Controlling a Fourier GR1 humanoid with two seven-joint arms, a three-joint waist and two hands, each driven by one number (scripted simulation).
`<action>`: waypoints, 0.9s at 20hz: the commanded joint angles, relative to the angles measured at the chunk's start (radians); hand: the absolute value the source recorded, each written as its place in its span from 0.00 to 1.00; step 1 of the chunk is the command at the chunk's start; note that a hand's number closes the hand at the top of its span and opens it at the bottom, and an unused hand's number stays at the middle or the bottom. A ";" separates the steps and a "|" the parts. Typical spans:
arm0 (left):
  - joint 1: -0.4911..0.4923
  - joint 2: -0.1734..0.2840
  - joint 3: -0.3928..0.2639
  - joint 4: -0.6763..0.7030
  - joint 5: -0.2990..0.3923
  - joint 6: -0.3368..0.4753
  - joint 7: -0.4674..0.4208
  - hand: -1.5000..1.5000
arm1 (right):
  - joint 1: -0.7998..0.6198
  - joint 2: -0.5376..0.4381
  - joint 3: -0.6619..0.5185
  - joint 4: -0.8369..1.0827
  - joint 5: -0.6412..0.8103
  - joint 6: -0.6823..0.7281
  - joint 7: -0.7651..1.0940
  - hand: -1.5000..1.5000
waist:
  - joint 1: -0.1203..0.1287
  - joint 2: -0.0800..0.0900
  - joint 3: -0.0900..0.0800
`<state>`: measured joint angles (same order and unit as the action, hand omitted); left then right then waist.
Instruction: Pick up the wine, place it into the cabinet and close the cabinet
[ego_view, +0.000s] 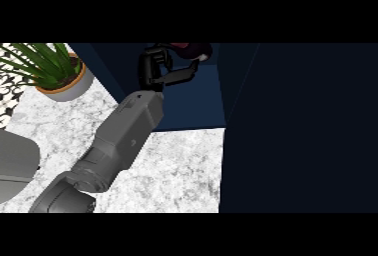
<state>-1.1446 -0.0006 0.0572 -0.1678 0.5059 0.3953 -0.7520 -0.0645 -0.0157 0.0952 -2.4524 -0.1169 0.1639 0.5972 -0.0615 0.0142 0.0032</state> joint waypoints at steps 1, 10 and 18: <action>0.008 0.026 0.005 0.046 -0.013 0.003 0.001 1.00 | -0.041 -0.003 -0.012 -0.059 -0.051 -0.022 0.060 0.00 | -0.001 0.009 -0.004; 0.032 0.036 -0.007 0.081 -0.050 0.051 -0.029 0.00 | 0.002 0.006 -0.004 -0.019 -0.022 0.005 -0.013 0.00 | -0.007 0.013 -0.004; 0.049 0.033 -0.021 0.101 -0.081 0.089 -0.036 0.00 | -0.017 -0.009 -0.007 -0.024 -0.046 0.009 0.012 0.00 | -0.014 0.018 -0.005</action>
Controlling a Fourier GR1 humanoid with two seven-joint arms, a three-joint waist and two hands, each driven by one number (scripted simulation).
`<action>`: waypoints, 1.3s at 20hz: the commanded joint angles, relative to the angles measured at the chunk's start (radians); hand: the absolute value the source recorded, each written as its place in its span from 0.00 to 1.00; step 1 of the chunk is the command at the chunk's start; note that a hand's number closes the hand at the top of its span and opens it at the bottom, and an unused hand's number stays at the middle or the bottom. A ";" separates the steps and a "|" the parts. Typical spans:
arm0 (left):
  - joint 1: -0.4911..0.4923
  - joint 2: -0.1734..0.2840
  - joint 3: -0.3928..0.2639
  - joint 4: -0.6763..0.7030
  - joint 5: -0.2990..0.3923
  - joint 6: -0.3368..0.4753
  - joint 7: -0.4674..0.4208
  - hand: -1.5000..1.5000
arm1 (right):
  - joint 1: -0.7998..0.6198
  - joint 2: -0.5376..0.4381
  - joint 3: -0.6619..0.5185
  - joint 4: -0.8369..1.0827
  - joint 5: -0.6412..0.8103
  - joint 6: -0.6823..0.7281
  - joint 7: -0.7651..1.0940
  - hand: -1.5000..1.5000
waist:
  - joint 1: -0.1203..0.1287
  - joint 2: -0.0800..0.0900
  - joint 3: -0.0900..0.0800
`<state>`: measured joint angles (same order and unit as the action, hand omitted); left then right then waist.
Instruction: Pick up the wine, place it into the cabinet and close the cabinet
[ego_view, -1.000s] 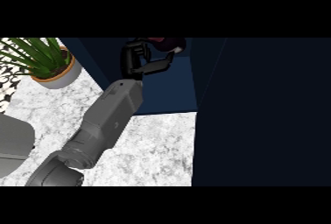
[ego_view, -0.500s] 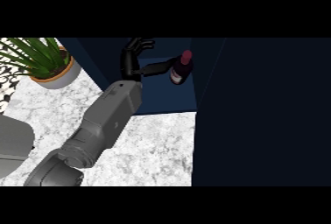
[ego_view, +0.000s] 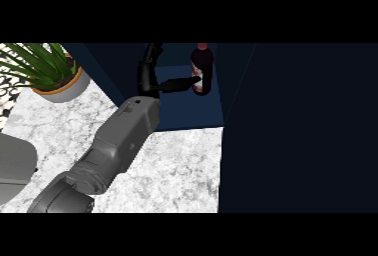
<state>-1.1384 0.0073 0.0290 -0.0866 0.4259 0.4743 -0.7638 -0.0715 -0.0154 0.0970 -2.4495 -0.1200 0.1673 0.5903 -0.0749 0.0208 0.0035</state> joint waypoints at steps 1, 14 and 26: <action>0.019 0.002 0.004 0.016 -0.007 0.038 -0.010 0.00 | 0.004 -0.021 -0.004 -0.070 -0.050 0.009 0.050 0.00 | 0.003 0.004 -0.005; 0.056 0.028 0.032 -0.009 -0.005 -0.072 -0.071 0.00 | 0.012 0.008 0.026 -0.017 -0.009 0.007 -0.011 0.00 | 0.006 0.006 -0.005; 0.091 -0.007 0.008 -0.008 -0.001 -0.154 -0.119 0.00 | 0.012 0.015 0.029 0.031 -0.015 0.015 -0.058 0.00 | 0.005 -0.001 -0.004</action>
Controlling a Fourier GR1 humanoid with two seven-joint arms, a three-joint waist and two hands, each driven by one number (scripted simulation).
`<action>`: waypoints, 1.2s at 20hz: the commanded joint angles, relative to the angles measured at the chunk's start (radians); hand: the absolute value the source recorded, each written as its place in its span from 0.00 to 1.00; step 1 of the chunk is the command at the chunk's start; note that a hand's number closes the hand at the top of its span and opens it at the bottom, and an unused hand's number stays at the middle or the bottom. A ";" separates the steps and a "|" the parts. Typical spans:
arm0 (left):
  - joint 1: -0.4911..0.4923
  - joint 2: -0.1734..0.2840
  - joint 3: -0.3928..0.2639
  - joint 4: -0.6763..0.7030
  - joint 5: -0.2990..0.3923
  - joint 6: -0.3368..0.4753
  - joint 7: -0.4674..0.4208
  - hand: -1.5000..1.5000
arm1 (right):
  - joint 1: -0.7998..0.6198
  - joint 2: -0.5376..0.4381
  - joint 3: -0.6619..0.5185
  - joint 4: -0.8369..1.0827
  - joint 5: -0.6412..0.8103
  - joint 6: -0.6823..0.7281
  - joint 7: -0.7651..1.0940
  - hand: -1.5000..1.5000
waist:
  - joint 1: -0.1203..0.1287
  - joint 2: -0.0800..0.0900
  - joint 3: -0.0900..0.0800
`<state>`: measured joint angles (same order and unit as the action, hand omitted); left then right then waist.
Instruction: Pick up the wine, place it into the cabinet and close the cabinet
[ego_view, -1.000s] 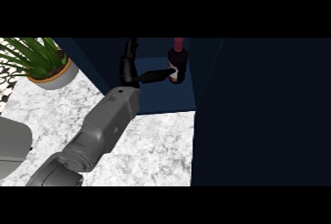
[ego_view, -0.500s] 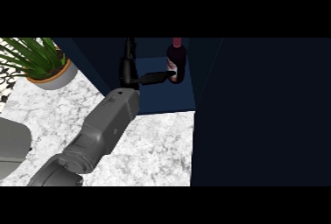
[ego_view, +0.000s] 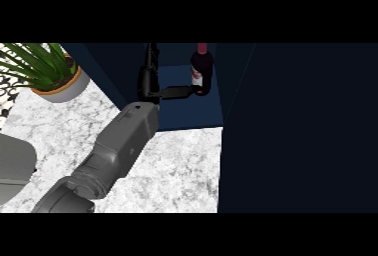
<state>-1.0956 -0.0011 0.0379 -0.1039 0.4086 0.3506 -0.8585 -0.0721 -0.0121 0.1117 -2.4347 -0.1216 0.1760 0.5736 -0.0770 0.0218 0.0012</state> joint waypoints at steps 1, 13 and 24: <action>0.073 0.001 0.000 0.016 0.001 -0.031 -0.056 0.00 | 0.009 0.011 0.022 -0.036 -0.013 -0.027 0.010 0.00 | 0.008 0.001 -0.003; 0.088 0.001 -0.041 -0.027 0.120 -0.115 -0.032 0.00 | 0.027 0.012 0.094 -0.039 0.024 -0.059 0.024 0.00 | 0.010 -0.013 -0.002; 0.231 0.001 -0.300 -0.301 0.277 -0.044 0.076 0.00 | 0.040 -0.021 0.000 -0.145 -0.031 -0.056 0.103 0.00 | 0.039 -0.029 -0.001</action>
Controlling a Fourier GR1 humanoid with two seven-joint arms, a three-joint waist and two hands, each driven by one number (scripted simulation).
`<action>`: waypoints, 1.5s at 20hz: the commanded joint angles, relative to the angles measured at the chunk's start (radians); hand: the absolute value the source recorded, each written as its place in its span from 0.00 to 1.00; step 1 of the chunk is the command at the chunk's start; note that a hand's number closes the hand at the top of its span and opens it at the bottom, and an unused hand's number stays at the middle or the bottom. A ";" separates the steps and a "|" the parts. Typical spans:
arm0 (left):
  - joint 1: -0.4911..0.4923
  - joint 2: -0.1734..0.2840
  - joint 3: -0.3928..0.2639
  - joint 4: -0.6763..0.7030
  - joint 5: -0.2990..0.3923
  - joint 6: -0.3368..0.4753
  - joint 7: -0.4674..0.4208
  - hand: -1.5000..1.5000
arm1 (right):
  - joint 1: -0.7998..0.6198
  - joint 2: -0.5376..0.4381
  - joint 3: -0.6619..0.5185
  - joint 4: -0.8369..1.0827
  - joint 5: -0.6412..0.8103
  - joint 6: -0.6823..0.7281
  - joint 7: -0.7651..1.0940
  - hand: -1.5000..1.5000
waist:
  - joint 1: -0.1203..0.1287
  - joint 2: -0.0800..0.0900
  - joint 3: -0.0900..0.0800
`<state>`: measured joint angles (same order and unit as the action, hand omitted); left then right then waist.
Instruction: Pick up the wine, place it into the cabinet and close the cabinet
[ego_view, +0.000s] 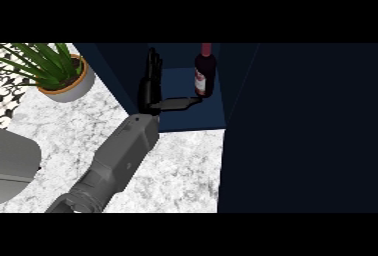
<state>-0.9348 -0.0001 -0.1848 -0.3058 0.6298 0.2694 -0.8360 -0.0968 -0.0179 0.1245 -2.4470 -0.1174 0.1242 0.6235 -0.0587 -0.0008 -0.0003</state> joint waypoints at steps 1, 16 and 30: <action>0.131 0.000 -0.144 -0.154 0.096 0.047 0.048 0.00 | 0.025 -0.012 -0.009 -0.069 -0.017 0.000 0.024 0.00 | 0.018 -0.004 0.000; 0.565 0.007 -0.525 -0.875 0.025 0.442 0.107 0.00 | 0.070 -0.011 -0.012 -0.109 -0.003 -0.026 0.038 0.00 | 0.063 -0.004 0.001; 0.876 0.157 -0.613 -1.396 -0.133 0.559 0.264 0.00 | -0.022 -0.037 -0.061 -0.060 -0.043 -0.025 0.061 0.00 | 0.063 -0.001 0.000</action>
<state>-0.1352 0.1297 -0.7780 -1.5850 0.5222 0.8243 -0.5871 -0.0776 -0.0447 0.0857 -2.4605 -0.0966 0.1128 0.6240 0.0027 -0.0028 0.0004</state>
